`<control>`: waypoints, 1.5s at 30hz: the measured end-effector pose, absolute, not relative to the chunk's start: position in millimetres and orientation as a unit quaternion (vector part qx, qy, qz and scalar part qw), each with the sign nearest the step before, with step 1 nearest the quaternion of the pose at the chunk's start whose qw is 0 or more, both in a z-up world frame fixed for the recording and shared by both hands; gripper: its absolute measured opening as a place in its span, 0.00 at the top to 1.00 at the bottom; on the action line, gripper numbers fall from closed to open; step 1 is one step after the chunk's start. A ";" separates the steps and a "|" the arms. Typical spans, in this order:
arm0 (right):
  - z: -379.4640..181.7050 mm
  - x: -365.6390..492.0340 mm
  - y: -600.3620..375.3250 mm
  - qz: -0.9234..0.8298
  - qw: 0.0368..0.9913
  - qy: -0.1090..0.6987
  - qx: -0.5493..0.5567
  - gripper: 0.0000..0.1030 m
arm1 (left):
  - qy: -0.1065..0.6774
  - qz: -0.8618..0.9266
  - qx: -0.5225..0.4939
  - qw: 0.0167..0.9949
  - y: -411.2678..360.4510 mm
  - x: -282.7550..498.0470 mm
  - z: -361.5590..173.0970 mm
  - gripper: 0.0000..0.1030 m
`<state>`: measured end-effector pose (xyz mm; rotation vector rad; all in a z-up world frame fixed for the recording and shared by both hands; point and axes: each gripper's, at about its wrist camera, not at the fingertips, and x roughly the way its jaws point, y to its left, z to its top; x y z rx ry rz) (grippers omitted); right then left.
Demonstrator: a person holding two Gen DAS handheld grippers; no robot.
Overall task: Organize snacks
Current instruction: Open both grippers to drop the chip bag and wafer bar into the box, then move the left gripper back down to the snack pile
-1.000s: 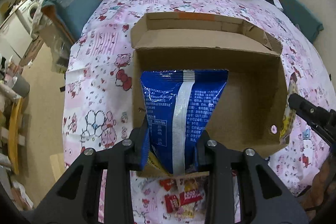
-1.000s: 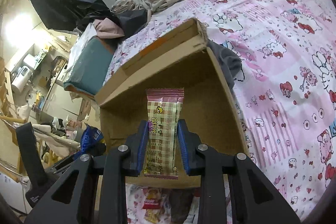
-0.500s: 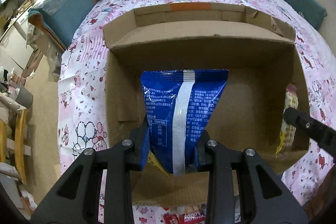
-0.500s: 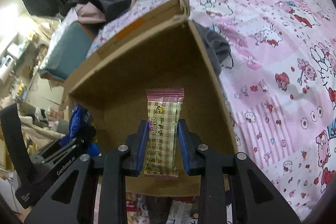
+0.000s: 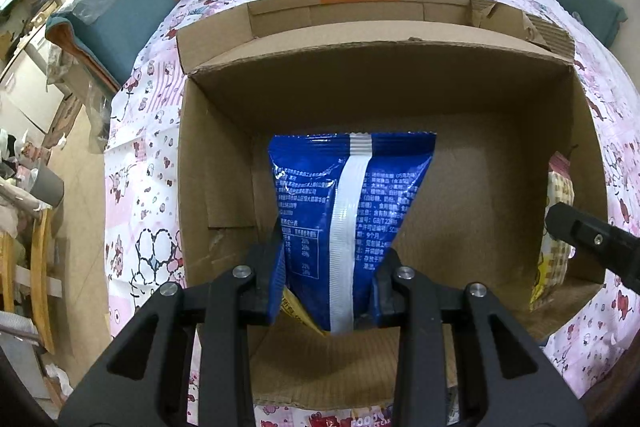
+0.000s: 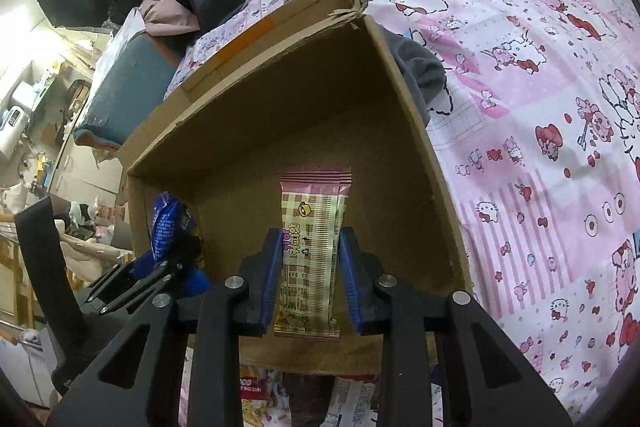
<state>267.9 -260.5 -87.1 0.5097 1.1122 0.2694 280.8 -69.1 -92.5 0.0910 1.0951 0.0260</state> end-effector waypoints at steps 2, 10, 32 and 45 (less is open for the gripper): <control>-86.9 267.7 -261.0 0.126 0.809 0.520 0.244 0.69 | 0.522 0.014 0.041 0.852 -68.0 280.2 -92.2 0.72; -78.2 266.2 -267.8 0.131 0.810 0.498 0.279 0.58 | 0.519 0.005 0.031 0.854 -65.8 277.0 -83.4 0.14; -28.3 235.6 -286.2 0.129 0.863 0.401 0.280 0.08 | 0.464 -0.004 -0.022 0.885 -39.6 259.0 -32.2 0.08; -21.5 203.3 -282.0 0.129 0.870 0.410 0.241 0.08 | 0.454 -0.001 -0.055 0.889 -14.1 226.1 -9.1 0.01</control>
